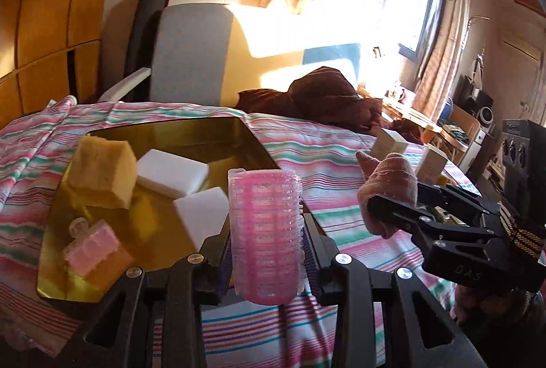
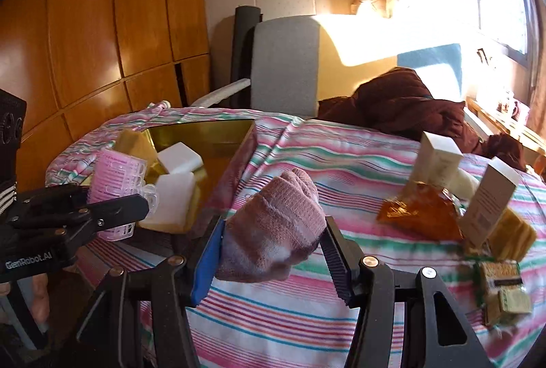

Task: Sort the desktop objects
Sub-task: 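Carry the pink rollers and pink sock over the gold tin and release both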

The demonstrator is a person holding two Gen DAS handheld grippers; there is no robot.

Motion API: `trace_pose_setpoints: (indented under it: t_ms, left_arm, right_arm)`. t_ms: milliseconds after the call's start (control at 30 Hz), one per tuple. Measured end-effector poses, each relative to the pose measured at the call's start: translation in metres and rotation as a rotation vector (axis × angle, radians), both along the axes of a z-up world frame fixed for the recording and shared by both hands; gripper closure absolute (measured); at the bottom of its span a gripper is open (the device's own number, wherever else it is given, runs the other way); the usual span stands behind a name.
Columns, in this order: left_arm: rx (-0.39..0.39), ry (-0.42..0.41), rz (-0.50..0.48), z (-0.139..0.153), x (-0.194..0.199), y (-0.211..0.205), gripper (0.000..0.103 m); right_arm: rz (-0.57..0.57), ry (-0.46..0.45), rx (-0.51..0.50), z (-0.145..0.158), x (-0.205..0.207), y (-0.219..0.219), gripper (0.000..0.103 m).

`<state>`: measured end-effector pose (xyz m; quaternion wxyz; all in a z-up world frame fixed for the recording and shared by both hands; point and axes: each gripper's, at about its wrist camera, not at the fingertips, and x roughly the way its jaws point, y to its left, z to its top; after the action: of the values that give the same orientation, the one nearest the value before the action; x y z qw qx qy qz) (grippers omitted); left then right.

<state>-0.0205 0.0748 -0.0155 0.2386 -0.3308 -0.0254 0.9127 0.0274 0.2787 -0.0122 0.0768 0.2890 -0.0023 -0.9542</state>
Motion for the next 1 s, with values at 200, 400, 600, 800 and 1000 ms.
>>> trace_pose_setpoints:
  t_ms: [200,400,600,800,1000]
  left_arm:
    - [-0.007,-0.017,0.100,-0.005,-0.023,-0.039,0.067]
    - [-0.006,-0.048,0.138,-0.016,-0.041,-0.057,0.067]
    - [-0.009,-0.066,0.147,-0.022,-0.049,-0.066,0.058]
    - [0.040,-0.048,0.172,-0.018,-0.040,-0.075,0.054]
    - [0.094,-0.026,0.198,-0.014,-0.030,-0.083,0.054]
  right_arm:
    - [0.103,-0.008,-0.006,0.010,-0.040,-0.043,0.046]
    - [0.152,-0.064,-0.021,0.010,-0.098,-0.071,0.046]
    - [0.144,-0.166,-0.040,-0.006,-0.159,-0.084,0.043]
    - [0.115,-0.180,-0.058,-0.011,-0.174,-0.083,0.042]
    - [0.094,-0.141,-0.073,-0.007,-0.155,-0.074,0.042]
